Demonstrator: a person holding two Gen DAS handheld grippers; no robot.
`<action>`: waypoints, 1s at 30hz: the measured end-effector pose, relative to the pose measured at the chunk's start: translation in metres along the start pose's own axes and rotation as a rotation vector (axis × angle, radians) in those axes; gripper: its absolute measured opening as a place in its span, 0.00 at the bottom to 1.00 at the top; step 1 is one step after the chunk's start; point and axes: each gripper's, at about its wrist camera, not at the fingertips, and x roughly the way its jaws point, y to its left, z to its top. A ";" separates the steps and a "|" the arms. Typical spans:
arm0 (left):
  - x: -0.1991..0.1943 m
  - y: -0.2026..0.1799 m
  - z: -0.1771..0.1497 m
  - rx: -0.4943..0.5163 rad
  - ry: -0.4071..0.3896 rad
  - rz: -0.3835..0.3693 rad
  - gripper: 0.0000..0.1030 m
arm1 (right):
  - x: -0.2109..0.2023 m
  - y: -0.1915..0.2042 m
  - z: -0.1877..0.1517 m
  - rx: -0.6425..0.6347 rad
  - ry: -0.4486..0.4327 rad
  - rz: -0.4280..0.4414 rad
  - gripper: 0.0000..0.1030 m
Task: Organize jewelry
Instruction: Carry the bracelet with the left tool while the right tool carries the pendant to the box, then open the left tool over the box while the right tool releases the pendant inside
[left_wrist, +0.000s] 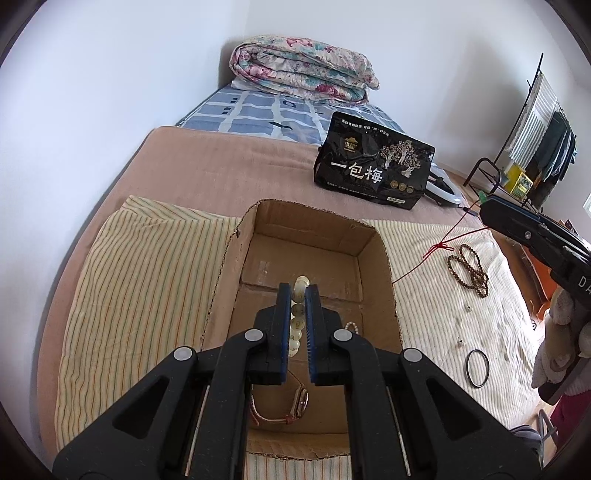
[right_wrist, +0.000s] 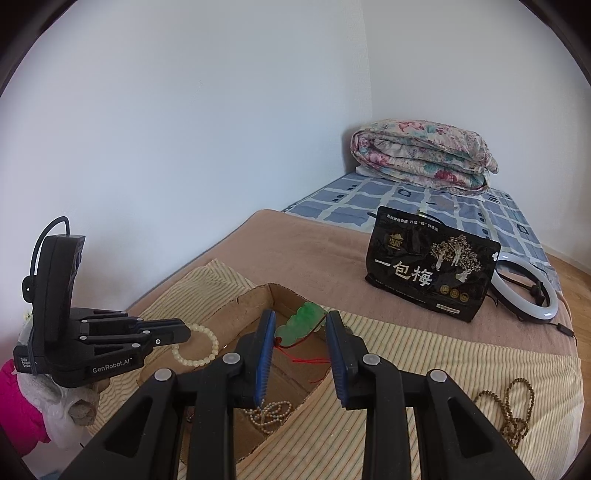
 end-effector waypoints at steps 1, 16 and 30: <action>0.002 0.001 -0.001 -0.003 0.004 -0.004 0.05 | 0.003 0.001 0.000 -0.003 0.003 0.003 0.27; 0.025 0.009 -0.008 -0.017 0.044 -0.006 0.05 | 0.071 0.005 -0.016 -0.005 0.136 0.014 0.27; 0.020 0.002 -0.009 0.025 0.032 0.024 0.06 | 0.067 0.000 -0.019 0.035 0.143 -0.005 0.67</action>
